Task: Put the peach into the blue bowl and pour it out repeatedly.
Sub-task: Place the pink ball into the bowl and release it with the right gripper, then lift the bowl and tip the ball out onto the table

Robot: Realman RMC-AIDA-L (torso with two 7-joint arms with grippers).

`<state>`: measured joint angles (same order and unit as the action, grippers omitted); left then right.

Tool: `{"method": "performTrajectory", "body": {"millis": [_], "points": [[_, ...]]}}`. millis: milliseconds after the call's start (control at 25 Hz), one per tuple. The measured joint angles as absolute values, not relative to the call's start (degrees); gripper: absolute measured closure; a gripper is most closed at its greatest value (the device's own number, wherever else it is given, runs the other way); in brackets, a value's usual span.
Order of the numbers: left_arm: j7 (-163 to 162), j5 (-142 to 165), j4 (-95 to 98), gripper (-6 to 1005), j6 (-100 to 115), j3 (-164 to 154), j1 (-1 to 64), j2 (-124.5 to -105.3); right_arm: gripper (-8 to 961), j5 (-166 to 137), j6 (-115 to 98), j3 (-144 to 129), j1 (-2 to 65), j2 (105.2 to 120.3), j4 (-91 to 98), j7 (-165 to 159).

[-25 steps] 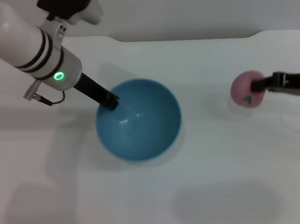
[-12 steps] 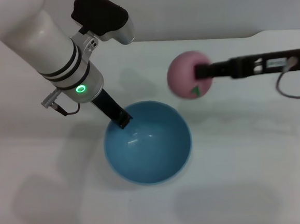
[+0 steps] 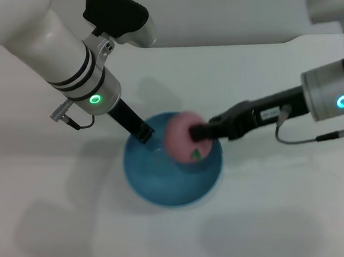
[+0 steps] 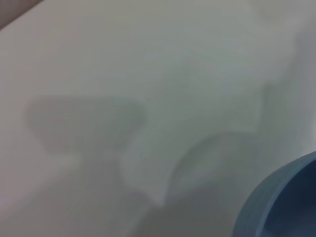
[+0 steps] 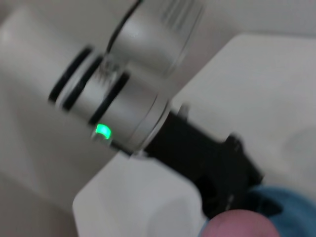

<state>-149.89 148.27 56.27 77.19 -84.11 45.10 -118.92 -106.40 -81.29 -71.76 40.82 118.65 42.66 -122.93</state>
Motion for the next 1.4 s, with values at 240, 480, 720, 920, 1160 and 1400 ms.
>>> {"method": "performTrajectory", "body": {"millis": [240,480,720,920,1160,1400], "points": [[-149.65,148.26,56.26,999,76.64,-84.02,45.19,-118.91,832,-106.4,-80.44,-75.14,40.71,118.64,42.06,-122.48],[-149.62,148.28,56.31,1000,76.27,-84.08,45.22,-118.92,753,-106.27,-80.39,-73.48,39.65,118.52,42.59,-122.51],[-149.6,148.27,56.25,999,75.71,-84.12,45.33,-118.91,560,-105.91,-80.39,-68.3,38.4,118.35,42.64,-122.75],[-149.56,147.68,56.25,999,73.17,-84.28,45.34,-118.92,508,-104.91,-80.23,-52.27,35.51,118.39,39.09,-122.96],[-148.39,142.85,56.62,999,65.93,-87.22,44.61,-118.81,506,-104.05,-80.43,-38.53,28.99,117.07,31.66,-123.14],[-147.06,140.85,56.12,999,51.12,-93.17,42.38,-118.73,504,-104.26,-80.3,-37.61,21.58,117.57,31.28,-123.02]]}}
